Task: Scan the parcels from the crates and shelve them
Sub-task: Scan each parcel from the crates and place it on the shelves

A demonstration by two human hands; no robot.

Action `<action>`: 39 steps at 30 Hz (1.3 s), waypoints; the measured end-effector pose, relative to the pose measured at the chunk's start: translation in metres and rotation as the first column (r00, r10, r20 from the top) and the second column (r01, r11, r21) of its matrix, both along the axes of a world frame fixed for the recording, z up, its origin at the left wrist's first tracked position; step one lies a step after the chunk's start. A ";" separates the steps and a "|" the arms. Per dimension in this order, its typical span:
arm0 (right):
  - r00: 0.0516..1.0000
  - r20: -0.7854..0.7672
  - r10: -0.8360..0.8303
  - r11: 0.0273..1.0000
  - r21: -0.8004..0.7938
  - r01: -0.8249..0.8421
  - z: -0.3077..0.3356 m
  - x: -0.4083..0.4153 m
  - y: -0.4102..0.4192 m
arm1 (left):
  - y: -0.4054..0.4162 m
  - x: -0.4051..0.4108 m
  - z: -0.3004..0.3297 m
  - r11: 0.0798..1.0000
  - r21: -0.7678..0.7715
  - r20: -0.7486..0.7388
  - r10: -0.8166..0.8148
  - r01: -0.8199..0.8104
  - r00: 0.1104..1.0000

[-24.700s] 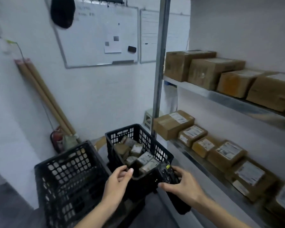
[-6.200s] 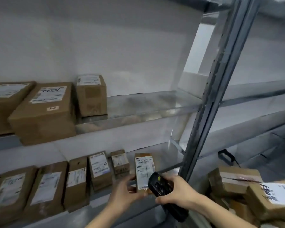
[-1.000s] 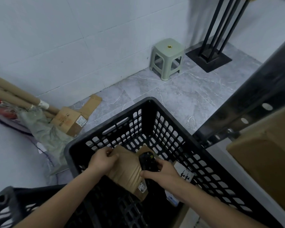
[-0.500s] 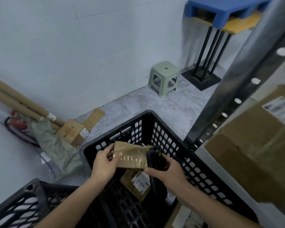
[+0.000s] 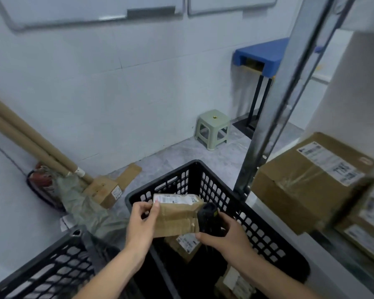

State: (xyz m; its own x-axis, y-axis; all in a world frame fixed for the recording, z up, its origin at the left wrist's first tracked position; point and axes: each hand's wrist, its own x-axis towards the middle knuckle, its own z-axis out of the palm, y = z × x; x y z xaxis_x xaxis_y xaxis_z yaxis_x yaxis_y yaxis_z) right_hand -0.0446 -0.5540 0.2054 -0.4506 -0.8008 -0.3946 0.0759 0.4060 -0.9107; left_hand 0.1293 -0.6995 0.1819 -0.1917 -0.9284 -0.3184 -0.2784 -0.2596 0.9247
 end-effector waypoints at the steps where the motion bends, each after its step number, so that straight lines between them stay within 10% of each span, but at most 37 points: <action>1: 1.000 0.006 0.007 1.000 0.001 -0.007 0.005 0.002 0.007 | 0.004 0.002 0.003 1.000 0.011 -0.015 0.005 -0.004 1.000; 39: 0.936 -0.251 -0.246 0.969 -0.074 0.235 0.230 0.131 0.338 | 0.259 0.093 0.225 0.838 -0.064 -0.288 -0.536 0.542 0.794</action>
